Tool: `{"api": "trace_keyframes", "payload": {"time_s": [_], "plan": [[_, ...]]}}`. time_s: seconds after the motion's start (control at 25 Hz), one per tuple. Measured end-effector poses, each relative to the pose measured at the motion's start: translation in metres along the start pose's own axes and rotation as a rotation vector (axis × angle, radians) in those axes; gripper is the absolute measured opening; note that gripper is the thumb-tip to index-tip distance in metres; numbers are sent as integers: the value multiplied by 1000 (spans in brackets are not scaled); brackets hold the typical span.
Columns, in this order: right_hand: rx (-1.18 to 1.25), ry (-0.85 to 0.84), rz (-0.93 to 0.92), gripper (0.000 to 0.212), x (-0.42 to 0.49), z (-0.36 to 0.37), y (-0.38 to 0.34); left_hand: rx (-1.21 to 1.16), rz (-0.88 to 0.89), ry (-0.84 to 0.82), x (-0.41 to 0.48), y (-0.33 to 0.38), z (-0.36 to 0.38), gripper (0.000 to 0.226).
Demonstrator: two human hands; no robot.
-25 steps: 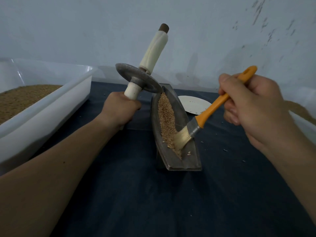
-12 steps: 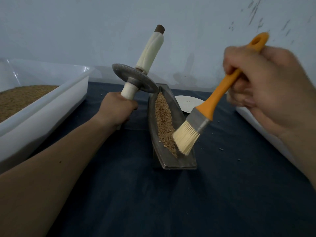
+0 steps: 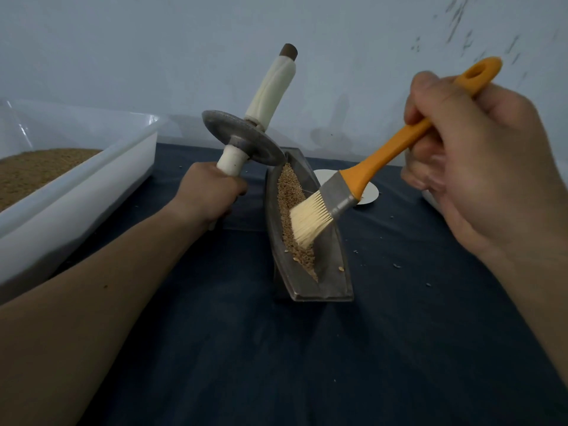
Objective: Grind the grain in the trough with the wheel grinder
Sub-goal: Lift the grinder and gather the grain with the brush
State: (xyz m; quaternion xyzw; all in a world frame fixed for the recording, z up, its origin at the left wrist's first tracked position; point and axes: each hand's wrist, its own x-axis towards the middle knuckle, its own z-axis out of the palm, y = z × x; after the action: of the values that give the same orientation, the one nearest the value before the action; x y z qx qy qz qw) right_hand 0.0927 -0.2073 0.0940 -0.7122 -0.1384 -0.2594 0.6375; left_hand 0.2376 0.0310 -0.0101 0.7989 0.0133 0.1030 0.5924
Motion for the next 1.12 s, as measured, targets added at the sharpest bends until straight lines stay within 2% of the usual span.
{"api": "trace_keyframes", "payload": {"time_s": [0.2, 0.36, 0.56, 0.8, 1.12], "plan": [[17, -62, 72, 35, -9, 5, 16, 2, 3, -4, -1, -1, 0, 10], [-60, 14, 150, 37, -6, -8, 30, -7, -7, -1, 1, -1, 0, 11], [33, 91, 149, 24, 14, -31, 10, -10, -7, 3, 1, -1, 1, 10], [-23, 26, 272, 24, 10, -33, 23, 7, -1, -5, 2, -1, 2, 12], [21, -10, 263, 30, 10, 3, 33, 24, 2, -12, 3, -2, 1, 11]]}}
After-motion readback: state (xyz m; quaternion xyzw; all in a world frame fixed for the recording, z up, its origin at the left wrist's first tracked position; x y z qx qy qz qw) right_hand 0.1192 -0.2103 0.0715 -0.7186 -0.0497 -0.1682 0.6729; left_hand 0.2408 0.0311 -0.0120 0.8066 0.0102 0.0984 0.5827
